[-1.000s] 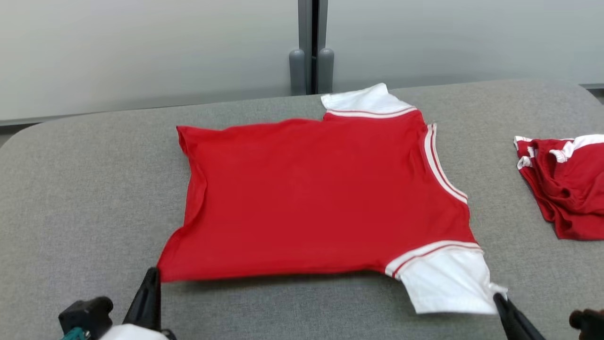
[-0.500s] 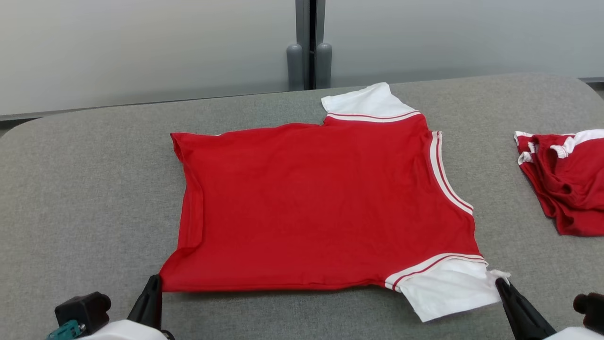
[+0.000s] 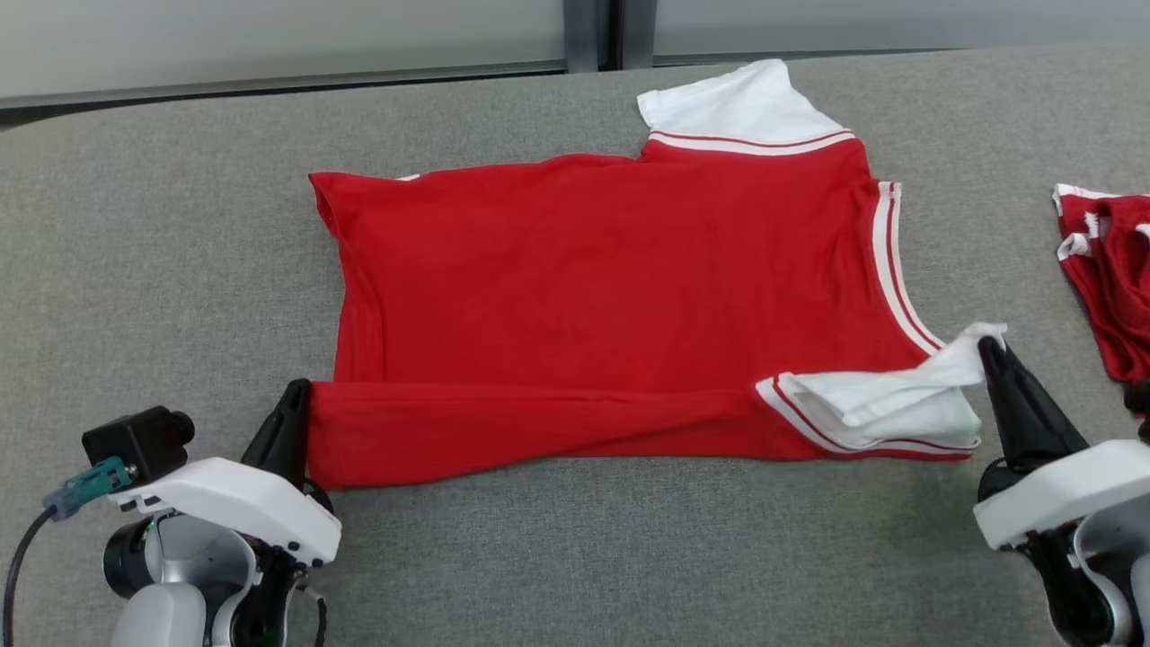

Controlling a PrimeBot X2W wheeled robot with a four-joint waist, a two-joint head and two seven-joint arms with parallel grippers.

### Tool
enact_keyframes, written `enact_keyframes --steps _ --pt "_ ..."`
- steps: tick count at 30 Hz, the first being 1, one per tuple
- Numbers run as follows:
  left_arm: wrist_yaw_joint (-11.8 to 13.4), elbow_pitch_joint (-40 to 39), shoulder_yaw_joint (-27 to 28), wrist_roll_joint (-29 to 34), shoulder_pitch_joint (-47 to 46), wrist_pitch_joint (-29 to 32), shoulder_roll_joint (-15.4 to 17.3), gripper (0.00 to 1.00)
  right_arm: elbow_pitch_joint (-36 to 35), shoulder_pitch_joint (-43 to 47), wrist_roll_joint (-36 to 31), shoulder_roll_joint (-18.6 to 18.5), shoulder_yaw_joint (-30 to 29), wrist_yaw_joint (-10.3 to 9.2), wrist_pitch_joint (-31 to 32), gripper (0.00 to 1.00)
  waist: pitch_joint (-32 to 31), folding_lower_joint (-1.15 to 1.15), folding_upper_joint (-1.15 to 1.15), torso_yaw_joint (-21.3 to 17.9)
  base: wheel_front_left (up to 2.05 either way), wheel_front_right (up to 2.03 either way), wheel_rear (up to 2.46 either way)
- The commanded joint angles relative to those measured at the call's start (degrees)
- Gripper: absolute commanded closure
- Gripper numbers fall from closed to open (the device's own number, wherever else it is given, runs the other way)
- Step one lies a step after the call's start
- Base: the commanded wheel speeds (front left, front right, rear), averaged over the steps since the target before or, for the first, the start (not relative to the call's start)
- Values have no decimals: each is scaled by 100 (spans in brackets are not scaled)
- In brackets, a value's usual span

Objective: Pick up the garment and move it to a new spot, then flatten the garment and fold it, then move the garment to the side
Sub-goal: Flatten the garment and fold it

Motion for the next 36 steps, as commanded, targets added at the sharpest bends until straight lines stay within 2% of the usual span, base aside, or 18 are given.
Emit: enact_keyframes --steps 1,10,11,12,13,14,15,21,26,31,36 --pt "-46 127 45 -18 -221 -57 64 100 189 -277 39 -125 55 0 -95 100 144 0 0 78 0 0 0" --pt "-350 858 -127 -2 -923 -359 75 100 1273 -1488 319 -380 685 0 -654 100 531 0 0 134 0 0 0" --pt "-387 951 -176 27 -976 -381 86 100 1391 -1591 362 -380 802 1 -730 82 559 0 0 133 0 0 0" --pt "-387 951 -176 27 -976 -381 86 100 1391 -1591 362 -380 802 1 -730 82 559 0 0 133 0 0 0" --pt "-415 1021 -185 49 -1043 -456 97 100 1494 -1694 393 -416 881 0 -851 52 590 0 0 131 0 0 0" --pt "-438 1097 -181 14 -1098 -518 81 60 1595 -1774 419 -435 942 0 -989 0 612 0 0 131 0 0 0" --pt "-462 1170 -201 24 -1126 -597 64 0 1674 -1821 462 -420 1014 0 -1136 0 623 0 0 132 0 0 0" --pt "-441 1170 -245 396 -1070 -1717 4 0 1727 -1820 108 -491 1033 0 -2255 0 588 0 0 128 0 0 0" --pt "-260 963 -326 837 -888 -2692 -58 0 1196 -1446 -528 -474 724 0 -2494 0 411 0 0 131 0 0 0" --pt "-161 693 -365 1216 -574 -2925 -86 0 627 -704 -1001 -320 369 0 -2516 0 140 0 0 150 0 0 0" --pt "-130 647 -384 1514 -151 -2955 -94 0 193 103 -1268 -94 285 0 -2302 0 -164 0 0 116 0 0 0"
